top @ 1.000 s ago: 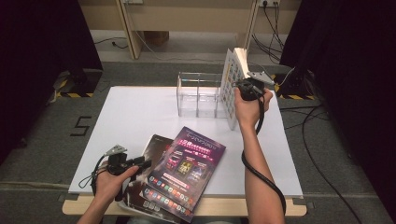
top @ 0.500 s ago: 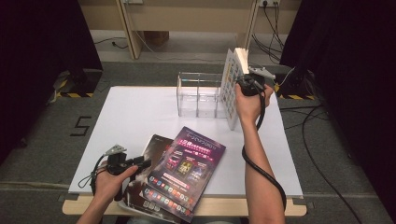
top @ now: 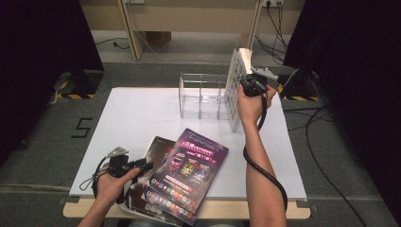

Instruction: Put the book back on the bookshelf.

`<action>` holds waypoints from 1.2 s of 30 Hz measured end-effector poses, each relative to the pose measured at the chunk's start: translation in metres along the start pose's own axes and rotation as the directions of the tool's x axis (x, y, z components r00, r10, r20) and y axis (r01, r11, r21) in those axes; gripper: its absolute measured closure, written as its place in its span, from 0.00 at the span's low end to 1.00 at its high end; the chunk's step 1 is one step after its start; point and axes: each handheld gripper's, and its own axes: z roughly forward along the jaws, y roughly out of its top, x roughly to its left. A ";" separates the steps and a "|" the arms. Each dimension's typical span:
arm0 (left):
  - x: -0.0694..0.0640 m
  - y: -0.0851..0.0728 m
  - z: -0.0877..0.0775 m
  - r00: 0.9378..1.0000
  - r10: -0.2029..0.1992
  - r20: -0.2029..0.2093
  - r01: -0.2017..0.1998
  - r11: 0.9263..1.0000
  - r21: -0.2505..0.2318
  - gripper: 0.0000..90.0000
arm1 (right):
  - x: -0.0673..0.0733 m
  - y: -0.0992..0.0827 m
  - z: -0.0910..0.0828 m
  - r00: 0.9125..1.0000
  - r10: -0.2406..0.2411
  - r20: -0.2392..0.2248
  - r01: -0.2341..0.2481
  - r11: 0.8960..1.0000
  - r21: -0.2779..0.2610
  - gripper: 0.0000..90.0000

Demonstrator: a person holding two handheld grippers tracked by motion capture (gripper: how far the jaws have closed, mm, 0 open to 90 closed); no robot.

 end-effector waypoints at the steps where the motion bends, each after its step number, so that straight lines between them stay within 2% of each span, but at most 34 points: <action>1: 0.000 0.000 0.000 1.000 0.000 0.000 0.000 1.000 0.000 0.61 | 0.000 0.001 0.000 1.000 0.000 -0.001 0.000 1.000 -0.005 0.83; 10: 0.001 0.001 -0.002 1.000 0.000 -0.003 0.000 1.000 -0.006 0.61 | 0.005 0.012 0.003 1.000 -0.015 0.005 0.016 0.998 -0.055 0.83; 13: 0.001 0.001 -0.002 1.000 0.002 -0.002 -0.002 1.000 -0.006 0.61 | 0.007 0.008 0.005 1.000 -0.021 0.007 0.021 0.998 -0.056 0.83; 16: 0.001 0.000 -0.002 1.000 0.003 -0.001 -0.003 1.000 -0.006 0.61 | 0.006 -0.004 0.010 1.000 -0.019 0.014 0.020 0.998 -0.056 0.83; 24: 0.001 0.000 -0.002 1.000 0.004 -0.003 -0.004 1.000 -0.005 0.61 | 0.004 -0.009 0.009 0.999 -0.030 0.030 0.032 0.997 -0.077 0.82; 31: -0.001 -0.001 -0.001 1.000 0.006 0.000 -0.006 1.000 0.002 0.61 | 0.001 -0.010 0.002 0.999 -0.045 0.021 0.047 0.996 -0.080 0.78; 35: -0.003 -0.002 0.000 1.000 0.011 0.003 -0.011 1.000 0.008 0.60 | -0.002 -0.009 -0.004 0.999 -0.038 0.010 0.039 0.996 -0.076 0.74; 36: -0.003 -0.002 0.001 1.000 0.013 0.003 -0.013 1.000 0.008 0.60 | -0.003 -0.010 -0.008 1.000 -0.028 -0.005 0.028 0.997 -0.072 0.72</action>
